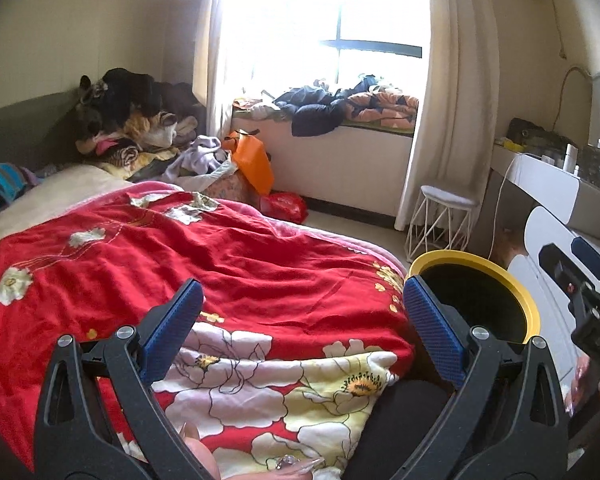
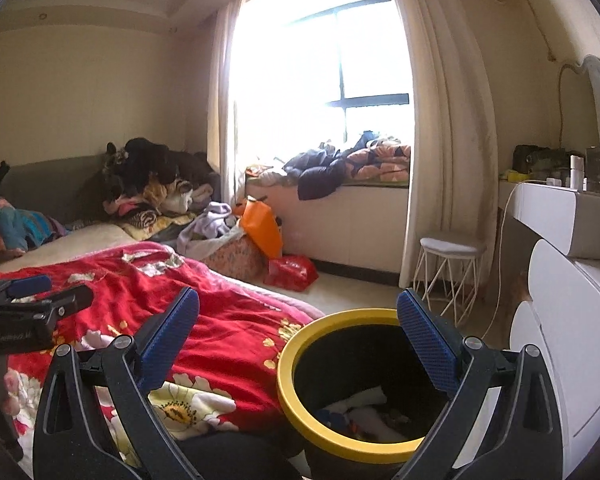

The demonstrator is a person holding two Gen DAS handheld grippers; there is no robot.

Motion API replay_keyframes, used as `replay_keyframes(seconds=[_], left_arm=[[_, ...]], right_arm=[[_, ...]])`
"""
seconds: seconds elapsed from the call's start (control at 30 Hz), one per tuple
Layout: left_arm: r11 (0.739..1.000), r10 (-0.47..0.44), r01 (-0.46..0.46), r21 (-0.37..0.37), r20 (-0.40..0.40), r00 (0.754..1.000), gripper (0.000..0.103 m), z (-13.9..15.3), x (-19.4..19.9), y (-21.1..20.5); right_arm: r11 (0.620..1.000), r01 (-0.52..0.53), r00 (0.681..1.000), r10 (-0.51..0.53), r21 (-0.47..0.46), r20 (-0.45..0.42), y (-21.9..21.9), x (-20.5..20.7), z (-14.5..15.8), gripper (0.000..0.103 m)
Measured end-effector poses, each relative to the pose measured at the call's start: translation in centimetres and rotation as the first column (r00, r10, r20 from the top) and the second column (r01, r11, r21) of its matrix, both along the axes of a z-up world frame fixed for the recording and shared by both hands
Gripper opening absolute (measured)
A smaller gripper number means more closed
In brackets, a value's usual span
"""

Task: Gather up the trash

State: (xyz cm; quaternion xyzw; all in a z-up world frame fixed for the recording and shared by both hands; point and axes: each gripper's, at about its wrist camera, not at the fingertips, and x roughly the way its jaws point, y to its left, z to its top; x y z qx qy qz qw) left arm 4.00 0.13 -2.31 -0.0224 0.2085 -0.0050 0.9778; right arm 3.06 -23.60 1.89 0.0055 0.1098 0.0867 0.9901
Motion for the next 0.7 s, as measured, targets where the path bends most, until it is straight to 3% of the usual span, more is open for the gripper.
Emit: replay_keyframes(seconds=[0.7], left_arm=[[1.000, 0.003, -0.003, 0.001, 0.003, 1.000, 0.092, -0.25, -0.06, 0.04]], right_arm=[[1.000, 0.017, 1.000, -0.017, 0.007, -0.011, 0.14, -0.29, -0.46, 0.096]])
